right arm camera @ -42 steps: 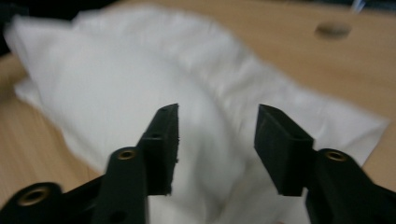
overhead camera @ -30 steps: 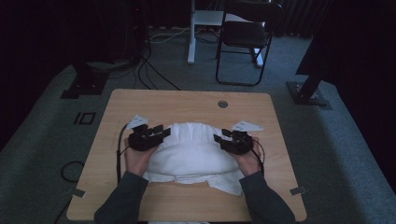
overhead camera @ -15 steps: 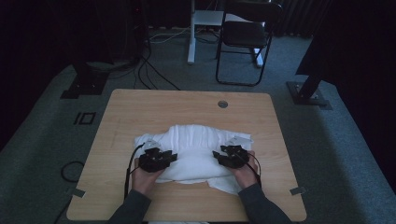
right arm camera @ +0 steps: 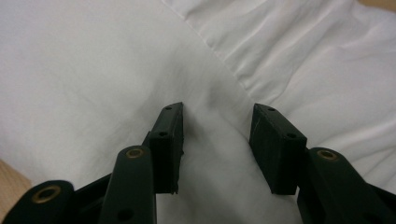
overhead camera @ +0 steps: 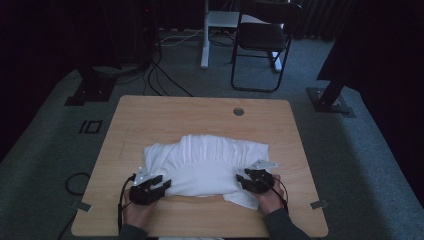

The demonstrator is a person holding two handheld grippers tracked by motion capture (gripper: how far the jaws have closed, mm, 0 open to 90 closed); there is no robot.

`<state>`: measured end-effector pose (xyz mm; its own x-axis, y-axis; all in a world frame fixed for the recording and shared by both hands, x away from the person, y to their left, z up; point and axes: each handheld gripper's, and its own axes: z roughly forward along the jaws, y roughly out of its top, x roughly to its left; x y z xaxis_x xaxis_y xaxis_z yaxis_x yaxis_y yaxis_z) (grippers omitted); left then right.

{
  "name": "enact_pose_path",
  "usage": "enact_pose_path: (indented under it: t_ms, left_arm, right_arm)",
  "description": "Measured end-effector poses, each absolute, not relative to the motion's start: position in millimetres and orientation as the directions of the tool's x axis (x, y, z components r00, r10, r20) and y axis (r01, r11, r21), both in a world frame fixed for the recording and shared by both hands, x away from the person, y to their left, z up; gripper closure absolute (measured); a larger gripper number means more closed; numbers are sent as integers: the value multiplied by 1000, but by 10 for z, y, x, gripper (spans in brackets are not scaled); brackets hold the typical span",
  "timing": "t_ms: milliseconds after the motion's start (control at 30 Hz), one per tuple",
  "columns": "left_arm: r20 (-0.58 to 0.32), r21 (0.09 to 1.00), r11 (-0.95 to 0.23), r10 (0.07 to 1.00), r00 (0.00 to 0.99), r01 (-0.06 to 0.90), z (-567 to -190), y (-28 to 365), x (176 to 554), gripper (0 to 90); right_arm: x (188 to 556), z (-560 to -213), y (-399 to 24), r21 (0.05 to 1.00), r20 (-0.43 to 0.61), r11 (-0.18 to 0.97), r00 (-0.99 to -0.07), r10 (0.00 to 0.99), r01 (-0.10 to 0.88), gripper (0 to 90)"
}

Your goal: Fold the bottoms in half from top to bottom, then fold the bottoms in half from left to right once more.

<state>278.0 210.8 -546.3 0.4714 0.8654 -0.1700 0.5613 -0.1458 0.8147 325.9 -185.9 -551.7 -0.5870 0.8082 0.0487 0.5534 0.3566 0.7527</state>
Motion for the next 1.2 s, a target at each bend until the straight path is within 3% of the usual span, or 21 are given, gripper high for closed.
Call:
enact_pose_path:
  t_ms: [133,167,200,433,933,1000,1200]
  left_arm:
    - [-166,817,-89,910,381,570,-5469,2225,2813,439]
    - [-150,810,-88,925,349,580,-5487,2231,2844,313]
    - [-154,801,-80,930,334,593,-5504,2244,2879,265]
    - [-146,753,-68,953,267,654,-5619,2243,3060,80]
    - [-178,752,-39,949,260,659,-5620,2284,3075,52]
    - [-236,746,14,940,245,666,-5610,2342,3094,35]
    - [-253,748,67,948,191,660,-5611,2389,3136,21]
  right_arm:
    - [3276,-5549,-1842,748,45,364,-589,807,555,541]
    - [3280,-5558,-1828,747,42,365,-588,808,556,542]
    - [3282,-5560,-1828,747,43,366,-589,807,556,543]
    - [3294,-5570,-1846,749,66,350,-589,806,563,542]
    - [3297,-5586,-1860,753,85,335,-589,804,566,539]
    - [3299,-5587,-1863,753,88,334,-590,803,567,539]
    - [3301,-5591,-1867,754,96,330,-592,800,568,538]
